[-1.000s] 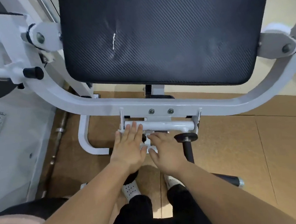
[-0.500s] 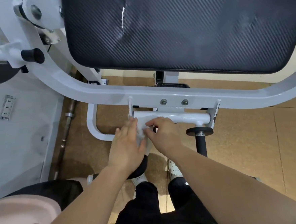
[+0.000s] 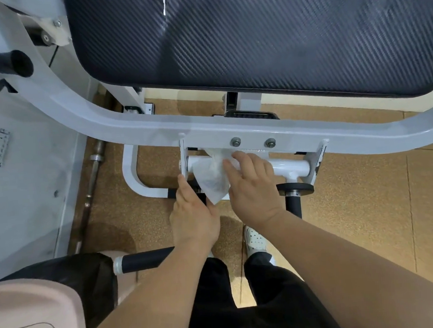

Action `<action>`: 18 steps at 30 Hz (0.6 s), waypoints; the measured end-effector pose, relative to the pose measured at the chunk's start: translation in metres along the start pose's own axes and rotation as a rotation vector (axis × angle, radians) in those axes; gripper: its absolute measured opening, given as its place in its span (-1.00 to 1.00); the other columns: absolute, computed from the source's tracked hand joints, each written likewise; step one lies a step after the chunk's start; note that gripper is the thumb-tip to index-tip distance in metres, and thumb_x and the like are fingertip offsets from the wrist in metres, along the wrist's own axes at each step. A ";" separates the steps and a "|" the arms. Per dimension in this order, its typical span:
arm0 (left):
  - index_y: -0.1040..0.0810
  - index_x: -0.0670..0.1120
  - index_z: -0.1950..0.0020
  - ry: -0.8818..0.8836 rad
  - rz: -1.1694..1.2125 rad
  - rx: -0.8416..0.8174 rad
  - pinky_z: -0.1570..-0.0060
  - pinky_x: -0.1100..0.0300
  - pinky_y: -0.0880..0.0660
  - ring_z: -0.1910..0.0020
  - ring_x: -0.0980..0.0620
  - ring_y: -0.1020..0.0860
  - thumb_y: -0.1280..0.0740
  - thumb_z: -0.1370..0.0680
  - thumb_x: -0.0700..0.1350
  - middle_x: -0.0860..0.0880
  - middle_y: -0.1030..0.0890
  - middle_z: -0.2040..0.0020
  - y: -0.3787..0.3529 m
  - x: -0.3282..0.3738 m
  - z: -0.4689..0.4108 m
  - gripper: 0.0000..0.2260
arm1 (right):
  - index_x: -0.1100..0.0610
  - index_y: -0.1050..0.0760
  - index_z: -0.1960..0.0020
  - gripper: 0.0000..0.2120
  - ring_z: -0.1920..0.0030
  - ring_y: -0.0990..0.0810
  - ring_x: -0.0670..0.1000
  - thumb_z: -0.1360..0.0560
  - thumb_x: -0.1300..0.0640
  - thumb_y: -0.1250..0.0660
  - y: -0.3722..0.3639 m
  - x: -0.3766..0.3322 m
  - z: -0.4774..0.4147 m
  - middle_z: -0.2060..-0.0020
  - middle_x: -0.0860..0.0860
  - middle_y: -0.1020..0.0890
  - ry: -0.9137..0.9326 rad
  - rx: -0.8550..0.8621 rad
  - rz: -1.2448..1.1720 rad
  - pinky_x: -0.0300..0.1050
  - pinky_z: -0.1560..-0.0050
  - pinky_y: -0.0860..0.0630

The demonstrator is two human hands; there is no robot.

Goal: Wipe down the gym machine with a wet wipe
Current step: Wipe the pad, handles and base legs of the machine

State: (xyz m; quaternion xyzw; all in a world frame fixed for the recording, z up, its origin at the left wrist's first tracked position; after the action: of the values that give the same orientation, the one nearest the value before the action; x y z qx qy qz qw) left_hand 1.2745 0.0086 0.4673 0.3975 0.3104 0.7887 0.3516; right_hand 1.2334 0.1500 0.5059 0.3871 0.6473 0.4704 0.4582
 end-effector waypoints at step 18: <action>0.19 -0.11 -0.65 0.004 -0.060 0.063 -0.32 -0.11 -0.42 -0.37 -0.19 -0.44 -0.09 -0.70 0.10 -0.20 -0.34 -0.52 0.001 0.003 -0.001 -0.34 | 0.21 0.34 -0.64 -0.15 -0.61 0.39 0.26 -0.60 -0.25 0.04 -0.025 0.027 0.035 -0.59 0.29 0.36 0.155 -0.707 0.133 0.19 -0.63 0.25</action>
State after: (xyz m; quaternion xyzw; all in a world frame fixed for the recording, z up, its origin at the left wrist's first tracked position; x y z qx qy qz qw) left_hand 1.2718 0.0101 0.4692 0.3974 0.3473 0.7684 0.3619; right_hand 1.2579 0.1780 0.4710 0.2094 0.4509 0.7218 0.4815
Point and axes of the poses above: each hand's wrist, its own z-axis away from the middle knuckle, its own y-axis out of the back of the hand, x = y × z, the point moved 8 cm from there along -z, towards the middle knuckle
